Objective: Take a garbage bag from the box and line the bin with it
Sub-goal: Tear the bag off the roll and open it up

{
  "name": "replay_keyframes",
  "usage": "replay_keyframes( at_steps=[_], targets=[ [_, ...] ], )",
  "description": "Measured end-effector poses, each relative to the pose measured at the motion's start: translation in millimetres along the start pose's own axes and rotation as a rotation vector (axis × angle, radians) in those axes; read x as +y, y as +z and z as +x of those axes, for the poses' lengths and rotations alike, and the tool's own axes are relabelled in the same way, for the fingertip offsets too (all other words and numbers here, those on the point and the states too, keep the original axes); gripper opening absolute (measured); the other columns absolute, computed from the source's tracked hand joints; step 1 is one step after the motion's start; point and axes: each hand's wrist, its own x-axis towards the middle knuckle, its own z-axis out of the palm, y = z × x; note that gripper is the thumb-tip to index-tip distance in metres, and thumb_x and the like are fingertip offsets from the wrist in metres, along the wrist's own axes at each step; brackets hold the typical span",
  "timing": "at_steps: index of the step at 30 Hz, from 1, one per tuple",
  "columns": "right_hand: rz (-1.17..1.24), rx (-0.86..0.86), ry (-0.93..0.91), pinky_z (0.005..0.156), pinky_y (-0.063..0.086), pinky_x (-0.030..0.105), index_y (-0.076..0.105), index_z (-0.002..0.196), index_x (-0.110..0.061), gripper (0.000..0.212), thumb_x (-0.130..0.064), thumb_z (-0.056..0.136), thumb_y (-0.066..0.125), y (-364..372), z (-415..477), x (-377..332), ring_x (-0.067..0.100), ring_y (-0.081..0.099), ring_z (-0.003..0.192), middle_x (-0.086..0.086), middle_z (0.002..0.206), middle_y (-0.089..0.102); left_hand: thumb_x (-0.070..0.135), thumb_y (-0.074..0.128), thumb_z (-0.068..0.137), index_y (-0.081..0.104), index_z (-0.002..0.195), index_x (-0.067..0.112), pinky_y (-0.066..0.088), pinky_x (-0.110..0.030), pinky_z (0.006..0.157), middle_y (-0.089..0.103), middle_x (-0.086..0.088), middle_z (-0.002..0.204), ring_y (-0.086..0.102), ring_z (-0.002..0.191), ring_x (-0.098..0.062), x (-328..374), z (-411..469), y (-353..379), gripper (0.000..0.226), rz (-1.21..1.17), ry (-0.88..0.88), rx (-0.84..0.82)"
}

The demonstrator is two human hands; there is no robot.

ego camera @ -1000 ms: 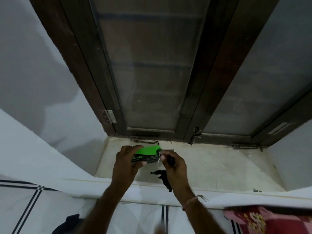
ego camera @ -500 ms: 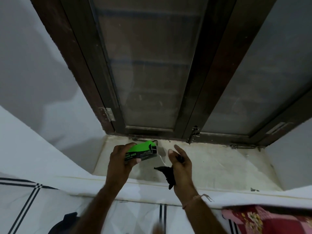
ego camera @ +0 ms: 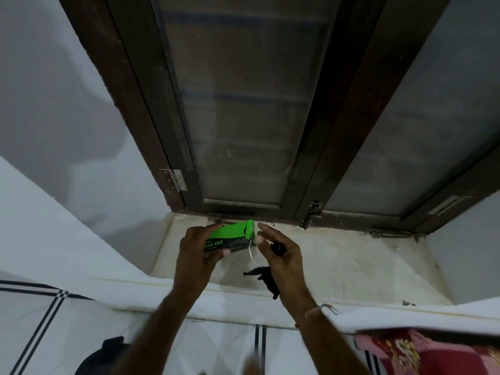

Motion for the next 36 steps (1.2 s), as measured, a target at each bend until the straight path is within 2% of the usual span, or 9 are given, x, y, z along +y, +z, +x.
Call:
replay_keyframes(
  at_steps=[3, 6, 8, 10, 15, 23, 28, 30, 36],
  targets=[
    [-0.073, -0.003, -0.026, 0.093, 0.057, 0.027, 0.075, 0.122, -0.021, 0.033, -0.016, 0.089, 0.076, 0.1, 1.3, 2.2, 0.018, 0.072, 0.108, 0.001, 0.107, 0.077, 0.023, 0.083, 0.082, 0.063, 0.137, 0.024, 0.055, -0.039, 0.088, 0.056, -0.008, 0.126, 0.053, 0.117, -0.028, 6.0, 0.9, -2.9, 0.059, 0.059, 0.031, 0.007],
    [-0.219, -0.013, -0.04, 0.091, 0.054, 0.021, 0.073, 0.123, -0.031, 0.038, -0.023, 0.086, 0.08, 0.8, 5.5, 2.4, 0.013, 0.072, 0.095, -0.004, 0.09, 0.077, 0.023, 0.084, 0.081, 0.062, 0.137, 0.026, 0.058, -0.043, 0.087, 0.057, -0.007, 0.13, 0.052, 0.119, -0.028, 9.7, 4.2, -5.3, 0.059, 0.14, 0.073, 0.007],
    [-0.279, -0.026, -0.04, 0.091, 0.052, 0.019, 0.071, 0.117, -0.041, 0.039, -0.023, 0.084, 0.081, 1.8, 9.8, 3.0, 0.011, 0.071, 0.087, -0.003, 0.082, 0.076, 0.022, 0.084, 0.08, 0.063, 0.136, 0.027, 0.058, -0.043, 0.088, 0.057, -0.006, 0.132, 0.051, 0.12, -0.029, 10.9, 6.7, -6.3, 0.06, 0.16, 0.092, 0.004],
    [-0.281, -0.045, -0.041, 0.094, 0.053, 0.026, 0.071, 0.11, -0.046, 0.041, -0.017, 0.083, 0.082, 1.9, 13.6, 4.2, 0.017, 0.071, 0.085, -0.002, 0.08, 0.076, 0.023, 0.085, 0.08, 0.063, 0.136, 0.027, 0.057, -0.043, 0.089, 0.057, -0.005, 0.133, 0.051, 0.12, -0.029, 9.4, 8.6, -8.1, 0.061, 0.152, 0.087, 0.005],
    [-0.226, -0.089, -0.032, 0.099, 0.055, 0.037, 0.074, 0.119, -0.031, 0.039, -0.014, 0.085, 0.081, -3.1, 13.6, 1.5, 0.028, 0.071, 0.096, 0.009, 0.087, 0.077, 0.022, 0.085, 0.08, 0.063, 0.136, 0.027, 0.052, -0.035, 0.088, 0.057, -0.006, 0.127, 0.053, 0.116, -0.029, 6.6, 7.7, -12.1, 0.061, 0.122, 0.063, 0.008],
    [-0.221, -0.081, -0.065, 0.084, 0.049, 0.009, 0.073, 0.122, -0.024, 0.041, -0.008, 0.085, 0.079, -1.6, 9.0, 4.8, -0.003, 0.067, 0.081, -0.002, 0.085, 0.075, 0.024, 0.084, 0.082, 0.064, 0.136, 0.025, 0.054, -0.038, 0.088, 0.058, -0.007, 0.125, 0.054, 0.115, -0.029, 10.6, 2.9, -15.4, 0.058, 0.112, 0.086, 0.001],
    [-0.255, -0.028, -0.113, 0.094, 0.054, 0.026, 0.075, 0.123, -0.024, 0.037, -0.013, 0.087, 0.078, 1.0, 5.0, 14.0, 0.012, 0.07, 0.097, 0.0, 0.101, 0.078, 0.037, 0.077, 0.082, 0.063, 0.135, 0.028, 0.055, -0.04, 0.087, 0.058, -0.005, 0.123, 0.055, 0.113, -0.029, 8.8, 0.5, -14.7, 0.055, 0.097, 0.076, -0.005],
    [-0.274, -0.01, -0.128, 0.098, 0.053, 0.028, 0.075, 0.122, -0.024, 0.035, -0.014, 0.088, 0.077, 2.2, 3.0, 16.3, 0.012, 0.07, 0.105, -0.005, 0.111, 0.077, 0.031, 0.081, 0.082, 0.064, 0.135, 0.027, 0.055, -0.039, 0.087, 0.059, -0.006, 0.124, 0.055, 0.113, -0.03, 9.0, 0.4, -13.8, 0.055, 0.105, 0.072, -0.001],
    [-0.429, -0.044, -0.189, 0.083, 0.056, 0.024, 0.072, 0.123, -0.028, 0.037, -0.015, 0.089, 0.076, 4.9, 1.1, 25.1, 0.004, 0.062, 0.082, -0.006, 0.106, 0.071, 0.024, 0.083, 0.083, 0.064, 0.136, 0.025, 0.049, -0.032, 0.082, 0.059, -0.007, 0.127, 0.052, 0.116, -0.028, 12.3, -1.1, -9.7, 0.057, 0.171, 0.028, 0.007]
  ],
)
